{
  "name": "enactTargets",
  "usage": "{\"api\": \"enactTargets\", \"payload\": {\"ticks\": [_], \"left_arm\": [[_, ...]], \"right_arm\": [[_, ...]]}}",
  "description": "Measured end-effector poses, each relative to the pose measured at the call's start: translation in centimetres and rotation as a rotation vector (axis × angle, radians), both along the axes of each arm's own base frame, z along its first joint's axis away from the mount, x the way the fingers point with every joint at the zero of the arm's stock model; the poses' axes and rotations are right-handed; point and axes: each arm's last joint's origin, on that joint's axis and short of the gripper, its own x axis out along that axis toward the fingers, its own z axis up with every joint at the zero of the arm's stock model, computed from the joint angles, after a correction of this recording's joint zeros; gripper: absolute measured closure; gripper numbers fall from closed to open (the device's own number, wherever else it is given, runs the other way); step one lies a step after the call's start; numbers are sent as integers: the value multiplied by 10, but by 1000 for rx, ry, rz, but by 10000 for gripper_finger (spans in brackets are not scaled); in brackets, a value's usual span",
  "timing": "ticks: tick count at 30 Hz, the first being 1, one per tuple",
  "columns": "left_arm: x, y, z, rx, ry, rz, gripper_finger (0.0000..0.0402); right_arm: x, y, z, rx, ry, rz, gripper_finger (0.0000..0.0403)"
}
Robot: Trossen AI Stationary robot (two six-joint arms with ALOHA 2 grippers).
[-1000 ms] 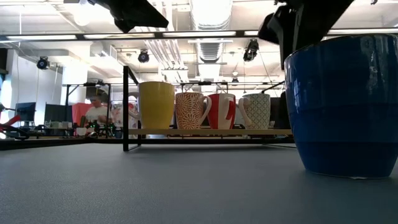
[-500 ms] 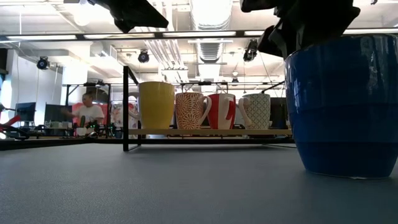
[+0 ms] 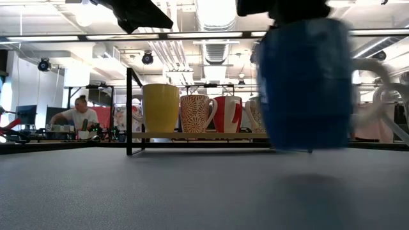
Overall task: Place coffee mugs
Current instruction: Put the blue mug on the shelf
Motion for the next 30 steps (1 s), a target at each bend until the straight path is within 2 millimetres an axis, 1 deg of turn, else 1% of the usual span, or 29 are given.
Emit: {"api": "enactTargets", "payload": {"ticks": [4,8,11,15,21,26,30], "left_arm": [[0,0,0,10,3,-4,402],[0,0,0,11,3,-4,402],[0,0,0,12,3,-5,402],[0,0,0,28,6,-11,402],[0,0,0,37,7,-14,402],[0,0,1,49,6,-19,402],[0,0,1,53,7,-20,402]], "right_arm": [[2,-28,23,-65,-107,-78,390],[-3,-65,46,-160,-193,-232,390],[-7,-94,55,-172,-224,-371,390],[-6,-128,55,-178,-226,-495,390],[-4,-165,52,-187,-239,-583,390],[0,-185,46,-209,-248,-606,390],[6,-191,40,-213,-257,-608,390]]}}
